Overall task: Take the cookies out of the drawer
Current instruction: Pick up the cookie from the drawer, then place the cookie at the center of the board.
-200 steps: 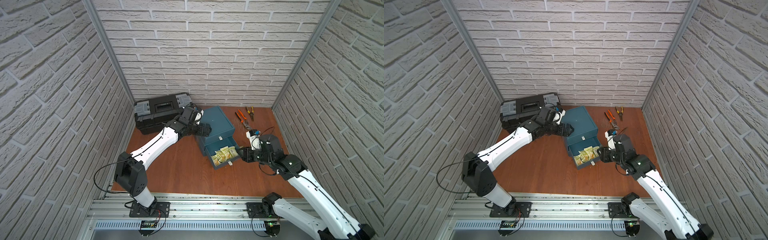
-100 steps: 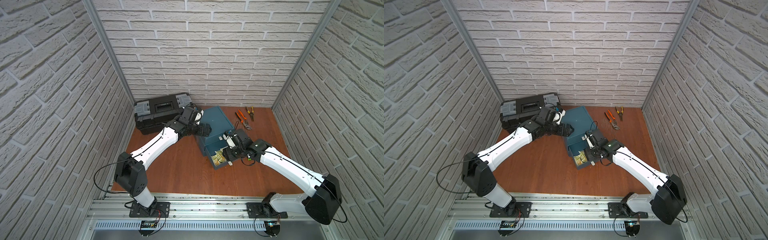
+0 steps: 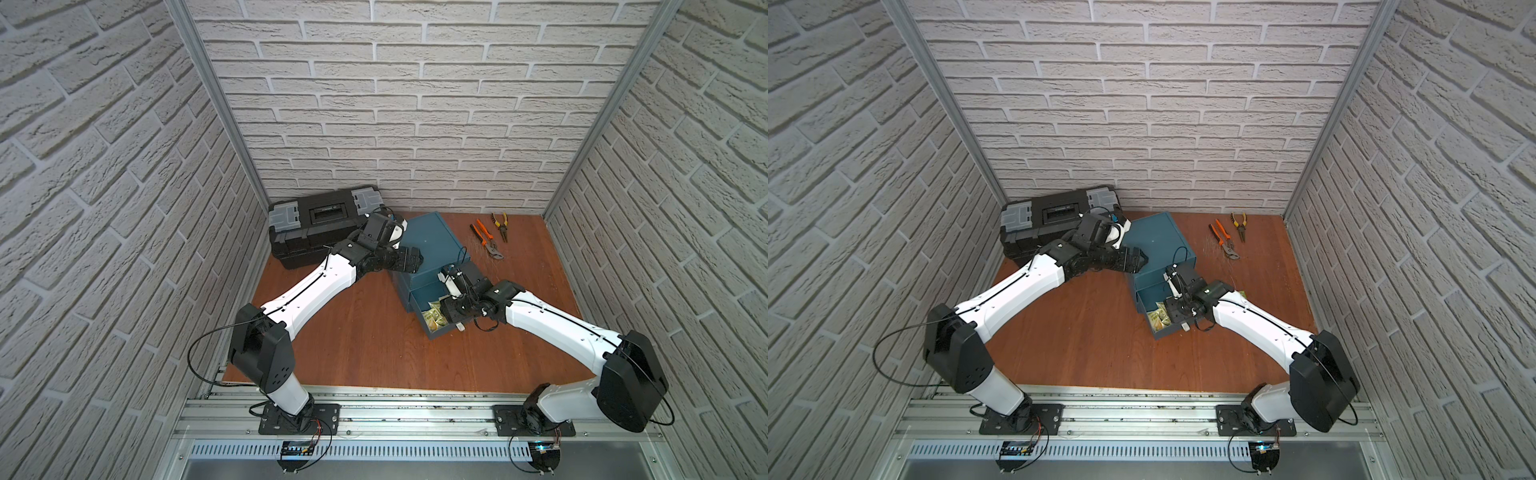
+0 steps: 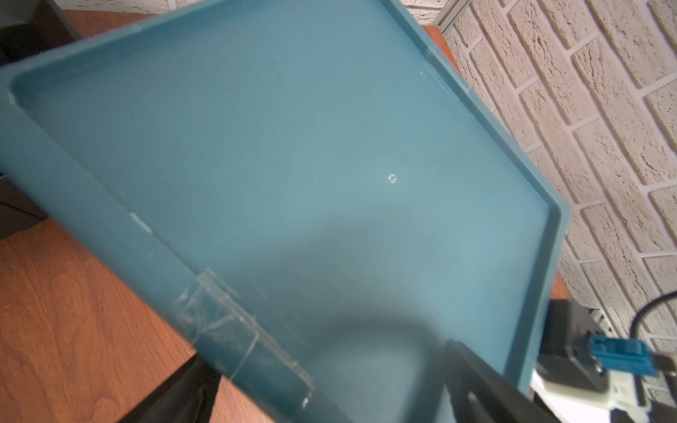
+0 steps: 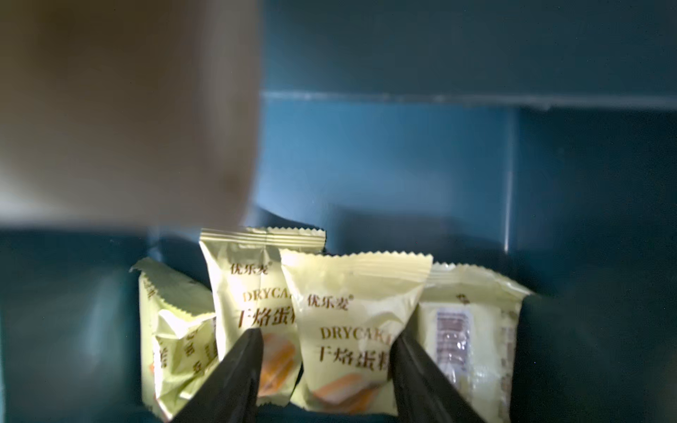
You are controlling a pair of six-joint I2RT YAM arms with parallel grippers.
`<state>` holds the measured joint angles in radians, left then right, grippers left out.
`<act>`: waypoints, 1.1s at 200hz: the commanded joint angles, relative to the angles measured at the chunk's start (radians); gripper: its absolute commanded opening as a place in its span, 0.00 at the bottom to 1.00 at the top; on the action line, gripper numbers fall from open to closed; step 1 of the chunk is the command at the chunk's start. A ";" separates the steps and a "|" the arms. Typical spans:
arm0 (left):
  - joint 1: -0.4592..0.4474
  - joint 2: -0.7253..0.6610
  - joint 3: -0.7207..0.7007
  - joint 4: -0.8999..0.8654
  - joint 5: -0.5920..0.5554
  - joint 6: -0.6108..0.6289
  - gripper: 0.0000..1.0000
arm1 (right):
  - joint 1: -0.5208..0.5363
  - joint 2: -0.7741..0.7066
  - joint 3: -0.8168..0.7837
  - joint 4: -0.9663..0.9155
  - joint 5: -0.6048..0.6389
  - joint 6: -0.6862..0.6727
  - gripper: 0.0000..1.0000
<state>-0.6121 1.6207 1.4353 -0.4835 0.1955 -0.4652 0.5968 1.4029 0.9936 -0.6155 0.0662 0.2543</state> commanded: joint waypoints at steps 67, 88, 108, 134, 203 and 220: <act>-0.006 0.024 -0.016 -0.033 -0.017 0.031 0.98 | 0.009 -0.163 -0.029 -0.003 0.012 0.010 0.28; -0.007 0.021 -0.016 -0.035 -0.021 0.033 0.98 | 0.009 -0.217 -0.019 -0.030 0.009 0.016 0.27; -0.003 0.021 -0.015 -0.039 -0.022 0.034 0.98 | 0.008 -0.277 -0.001 -0.059 0.018 0.027 0.27; -0.002 0.018 -0.016 -0.041 -0.019 0.034 0.99 | 0.005 -0.363 0.025 -0.099 0.083 0.040 0.27; 0.000 0.013 -0.027 -0.034 -0.012 0.037 0.99 | -0.249 -0.398 0.083 -0.169 0.102 -0.075 0.28; -0.002 0.011 -0.029 -0.031 -0.009 0.034 0.98 | -0.336 -0.326 0.054 -0.132 0.071 -0.098 0.26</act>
<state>-0.6117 1.6203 1.4353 -0.4835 0.1913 -0.4644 0.3618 0.9890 1.0679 -0.7593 0.1558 0.2157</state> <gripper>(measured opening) 0.986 0.271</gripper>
